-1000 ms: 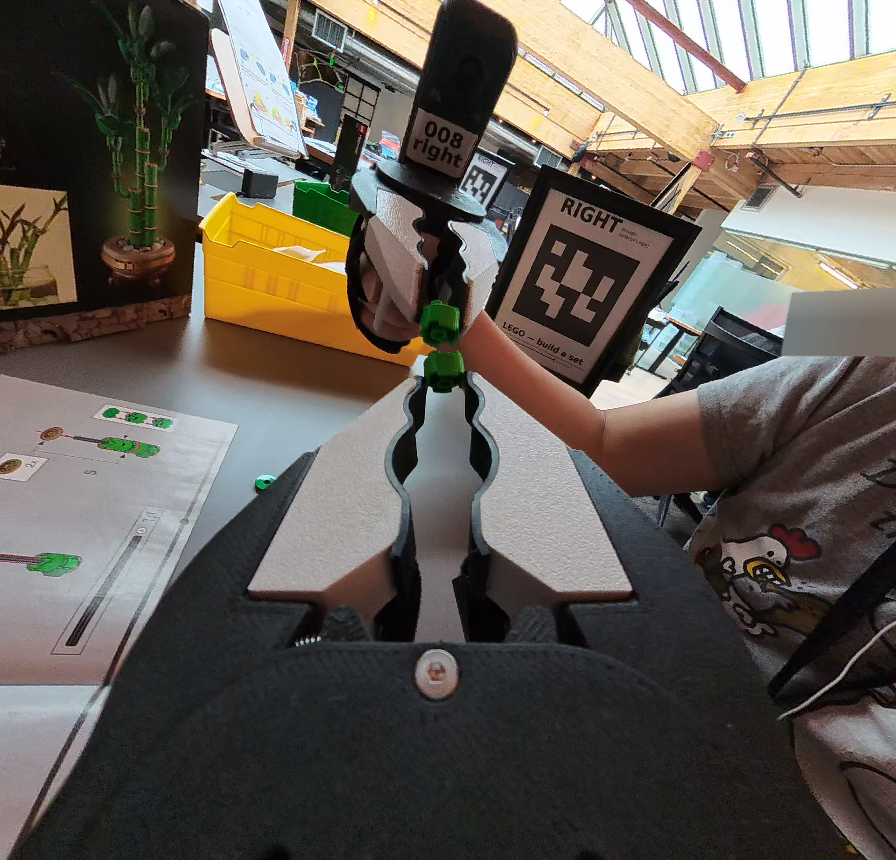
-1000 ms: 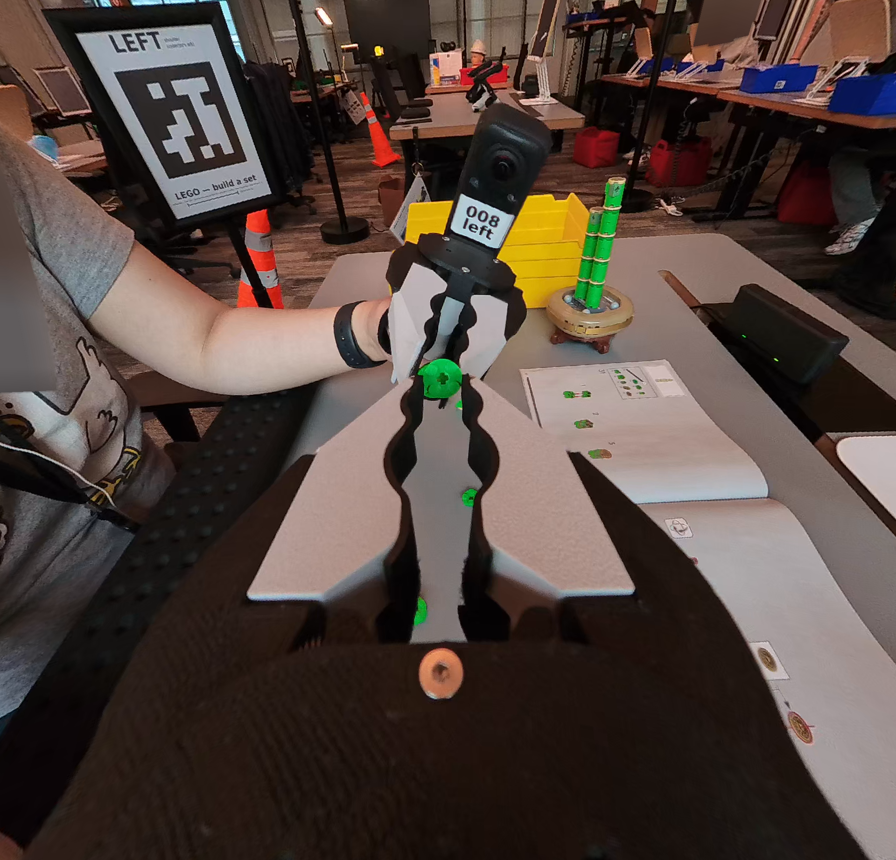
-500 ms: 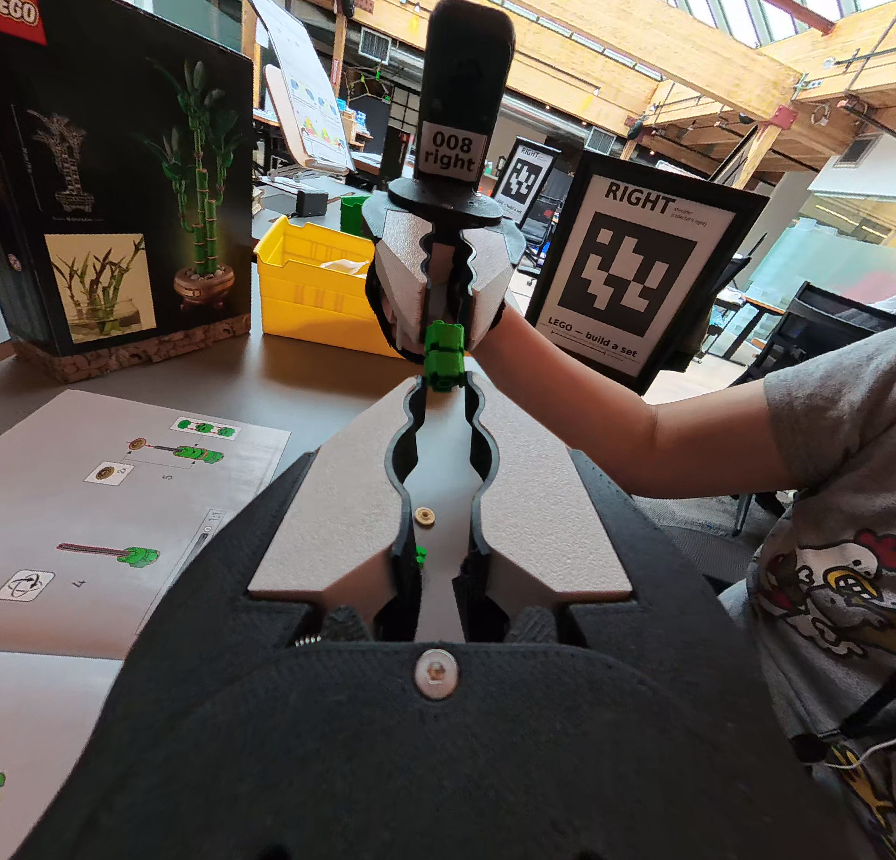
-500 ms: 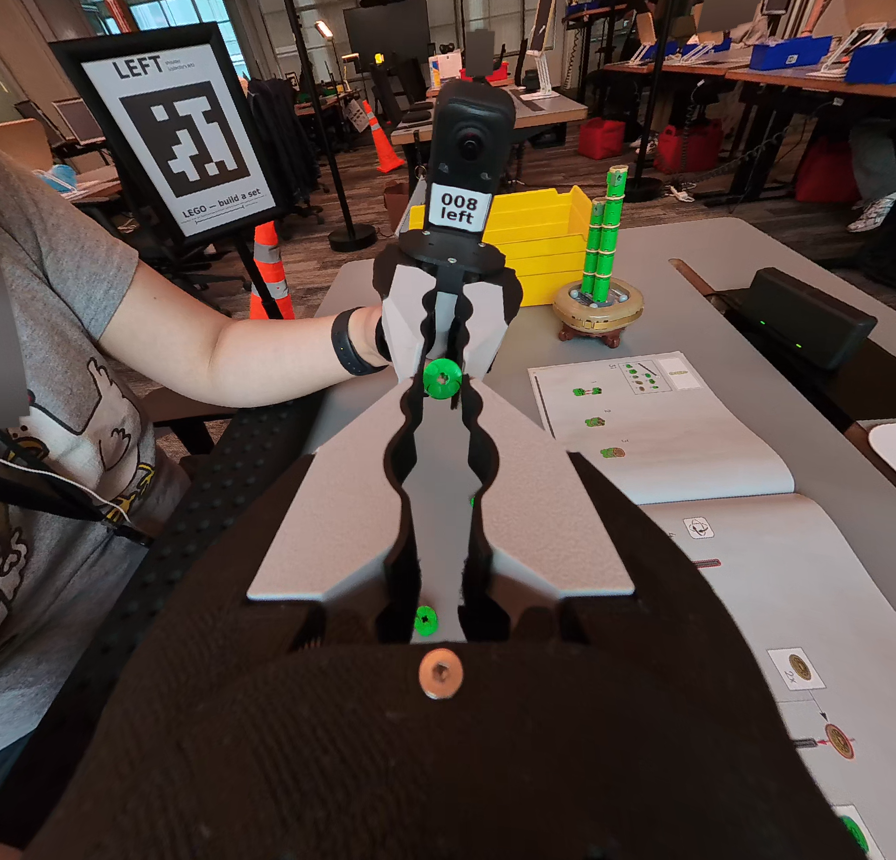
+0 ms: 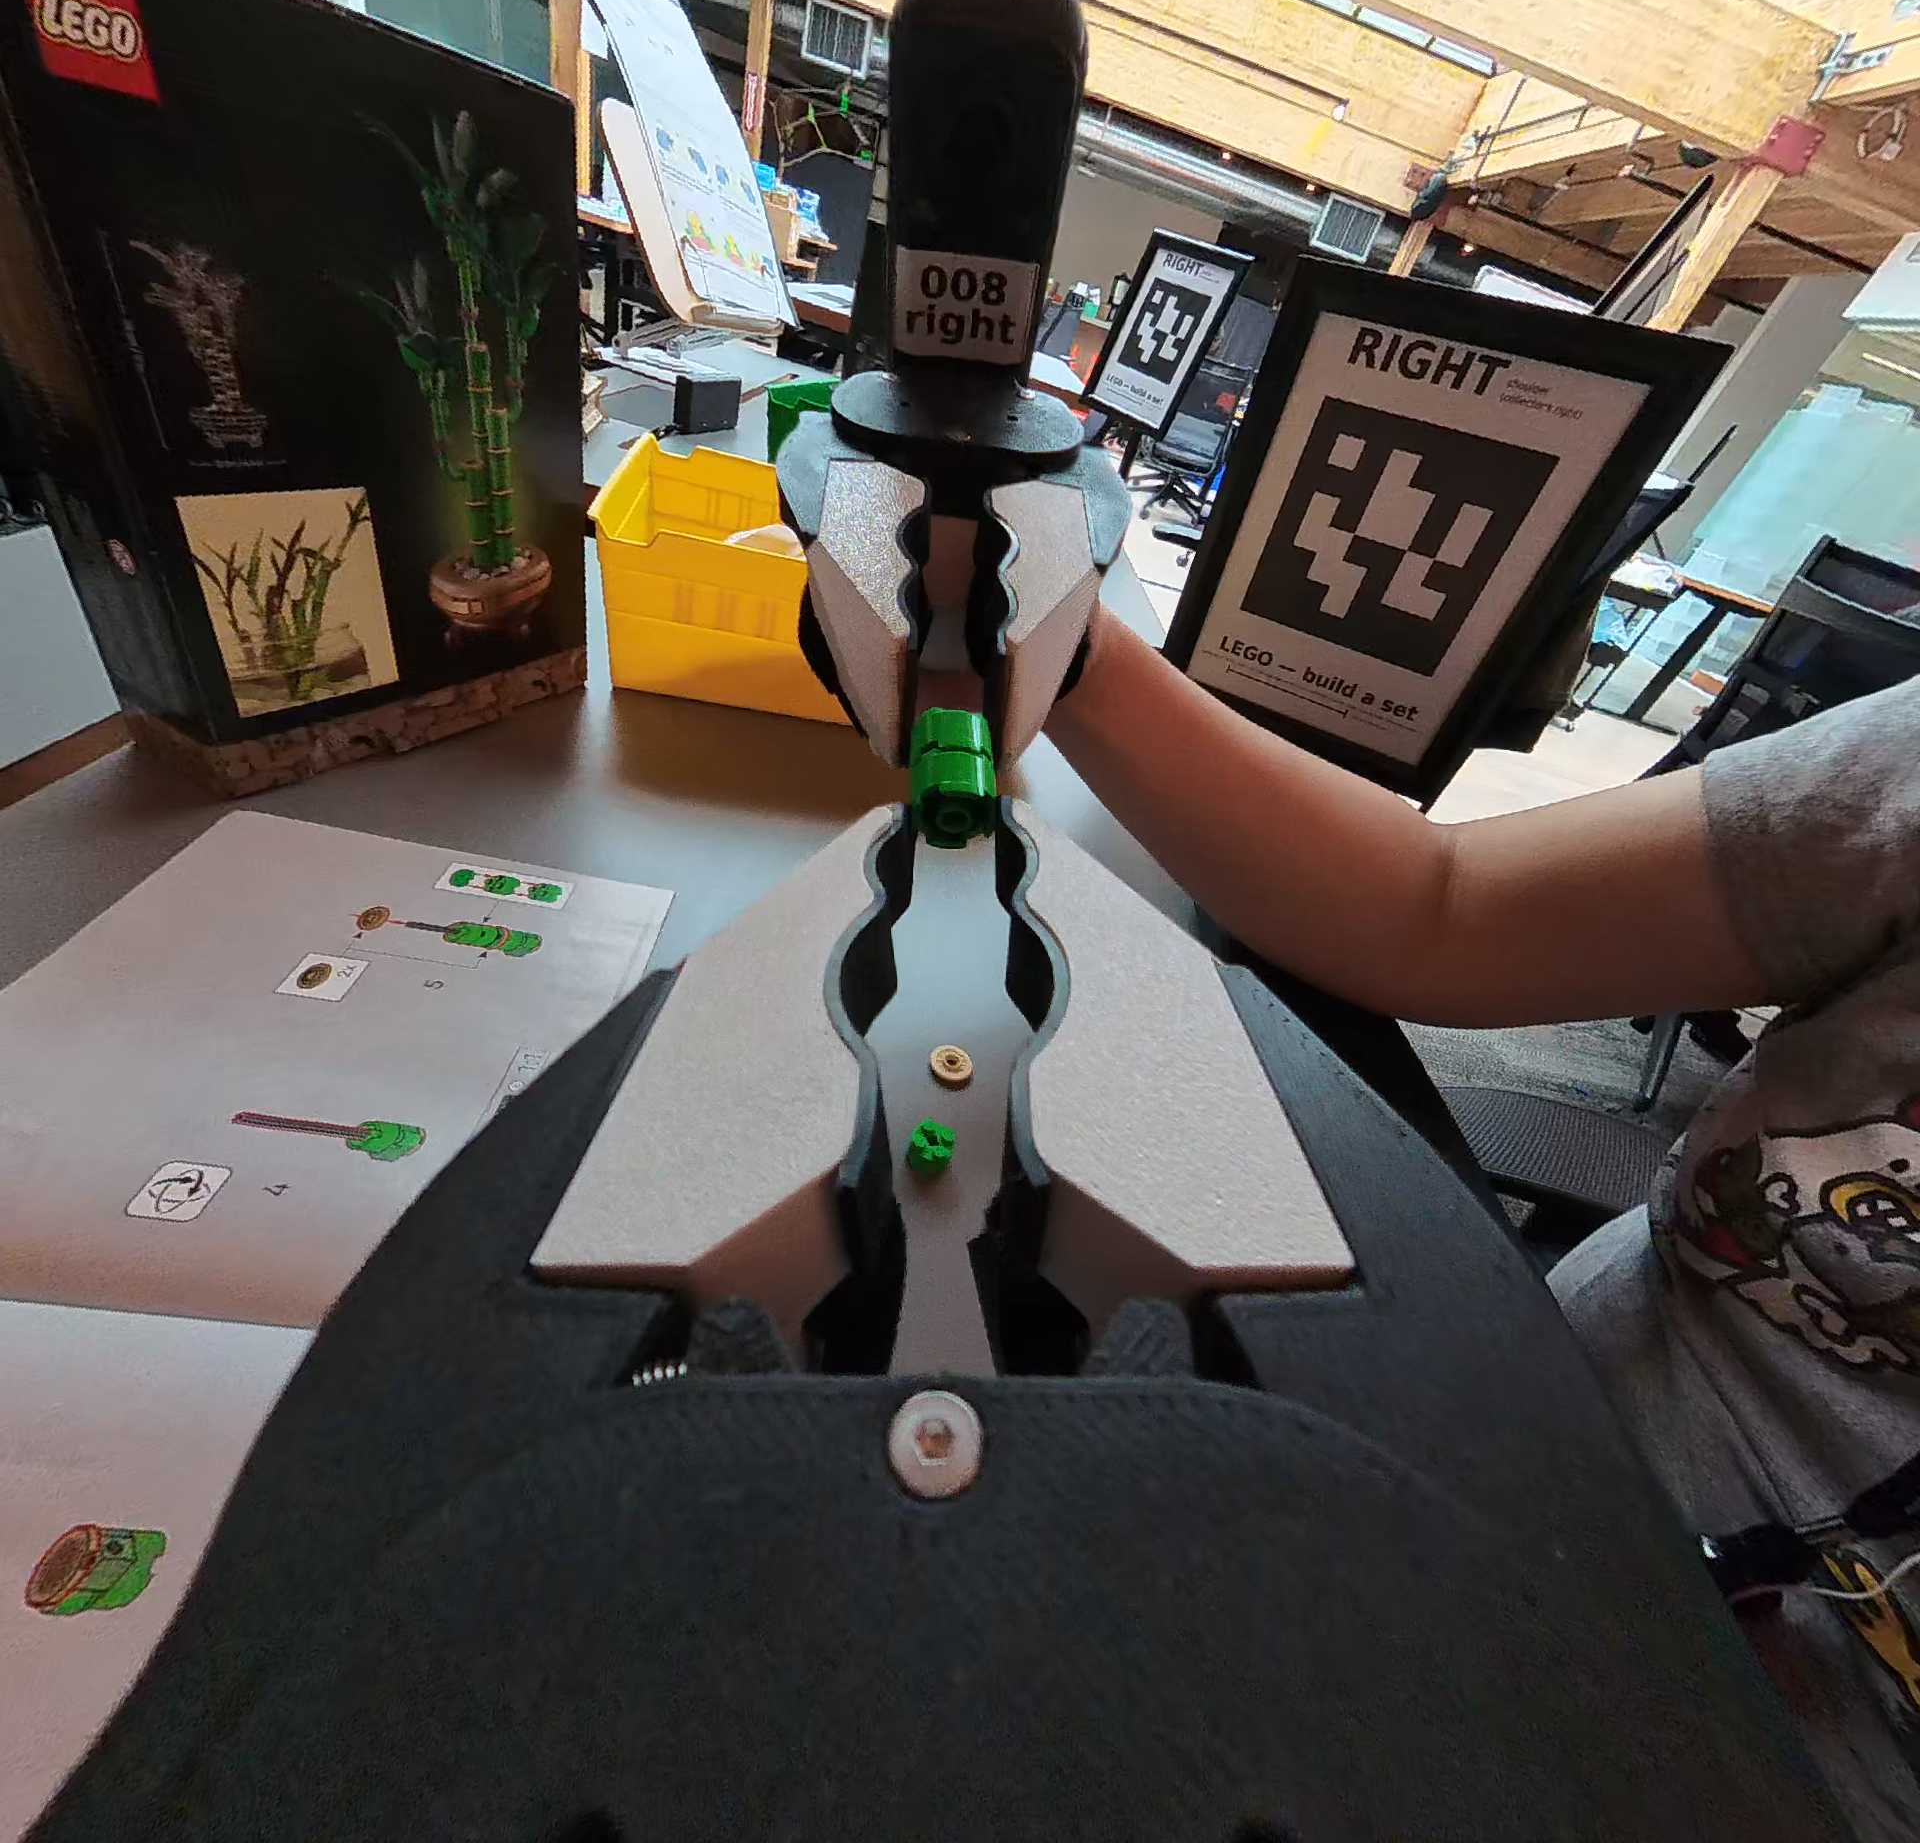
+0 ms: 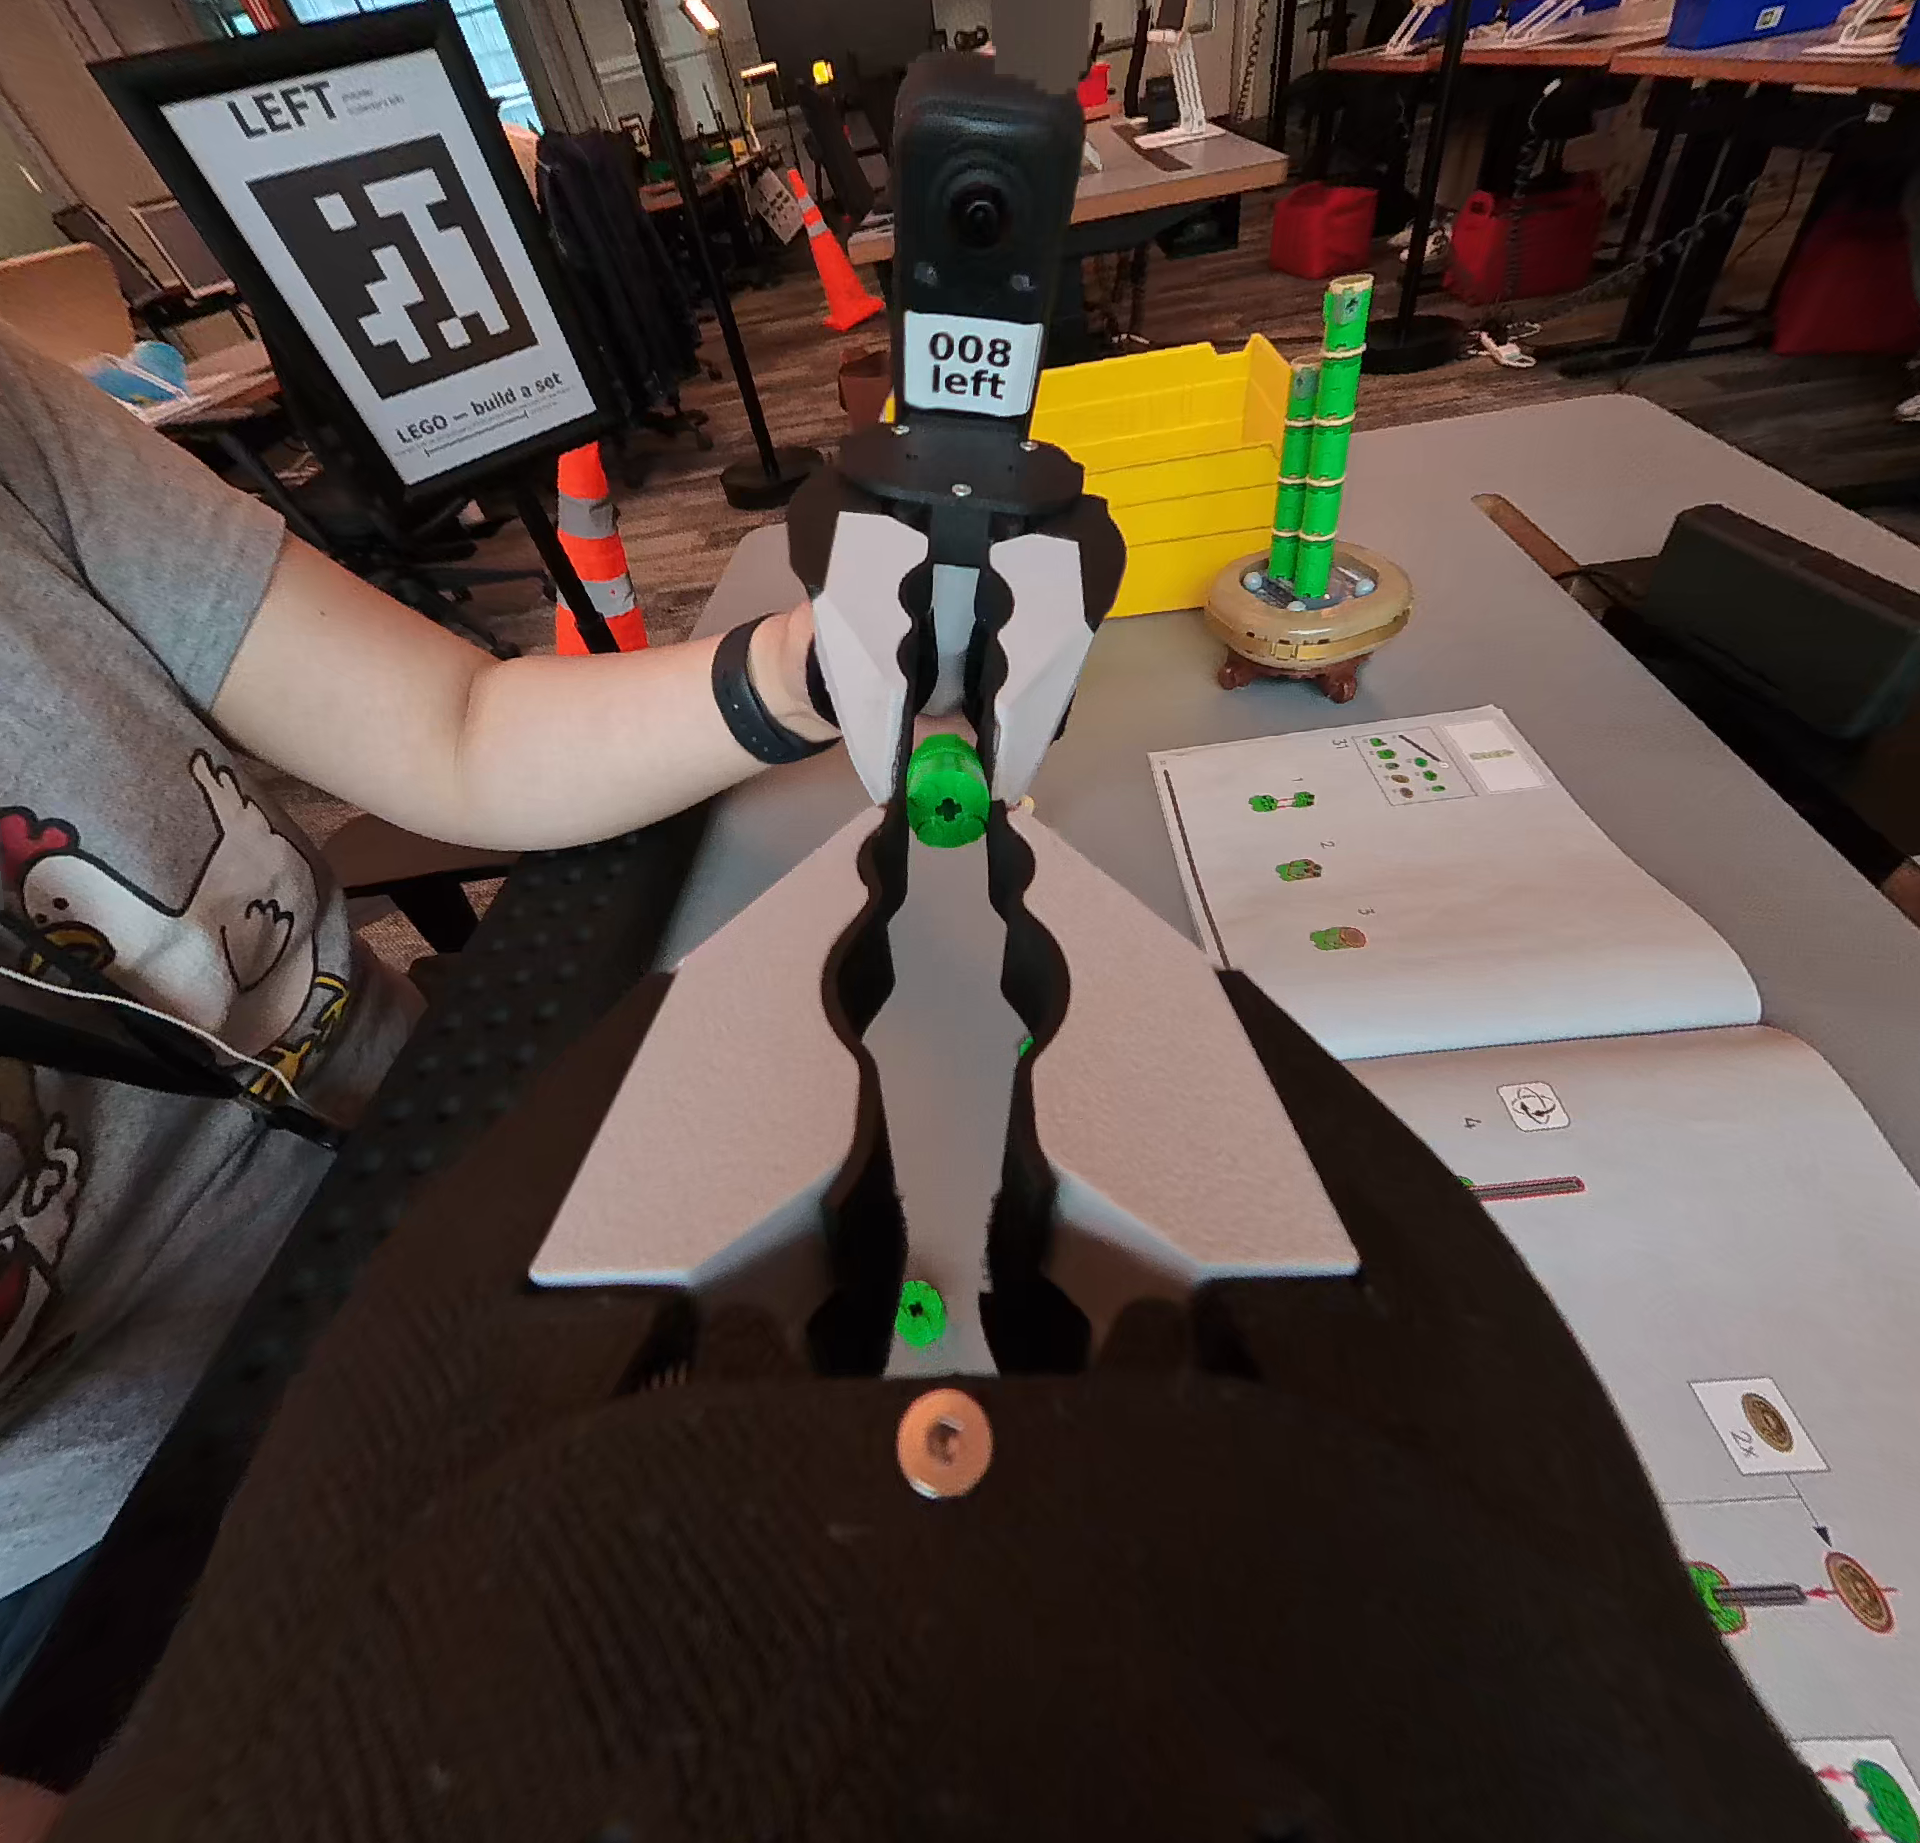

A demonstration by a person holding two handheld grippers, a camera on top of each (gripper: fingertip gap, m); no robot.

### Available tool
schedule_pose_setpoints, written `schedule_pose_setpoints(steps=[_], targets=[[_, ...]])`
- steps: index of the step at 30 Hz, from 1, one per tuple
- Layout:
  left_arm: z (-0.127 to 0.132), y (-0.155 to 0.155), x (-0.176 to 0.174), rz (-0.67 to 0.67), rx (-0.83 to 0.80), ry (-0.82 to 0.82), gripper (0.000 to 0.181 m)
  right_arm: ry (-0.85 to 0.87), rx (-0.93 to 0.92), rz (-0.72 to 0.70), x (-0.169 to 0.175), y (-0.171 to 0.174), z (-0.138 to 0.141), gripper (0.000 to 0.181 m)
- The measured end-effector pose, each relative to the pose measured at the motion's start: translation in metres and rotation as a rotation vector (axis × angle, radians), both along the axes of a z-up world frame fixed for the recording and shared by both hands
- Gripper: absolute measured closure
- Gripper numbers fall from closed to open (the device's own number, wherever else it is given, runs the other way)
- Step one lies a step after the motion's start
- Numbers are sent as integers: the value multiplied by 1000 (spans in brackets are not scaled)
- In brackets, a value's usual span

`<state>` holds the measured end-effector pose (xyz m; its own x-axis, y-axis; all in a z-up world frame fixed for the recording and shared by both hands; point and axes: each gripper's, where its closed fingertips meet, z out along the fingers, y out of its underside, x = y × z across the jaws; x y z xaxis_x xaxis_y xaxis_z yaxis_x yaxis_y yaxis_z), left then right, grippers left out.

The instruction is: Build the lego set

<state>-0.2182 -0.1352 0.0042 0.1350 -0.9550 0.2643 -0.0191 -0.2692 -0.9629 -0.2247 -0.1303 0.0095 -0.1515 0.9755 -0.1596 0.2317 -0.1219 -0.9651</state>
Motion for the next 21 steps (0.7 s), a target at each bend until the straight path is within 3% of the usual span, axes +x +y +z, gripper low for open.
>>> schedule_pose_setpoints(steps=[21], targets=[[-12,0,-4,8,47,113,168,-54,23,17,-4,-1,-11,167]])
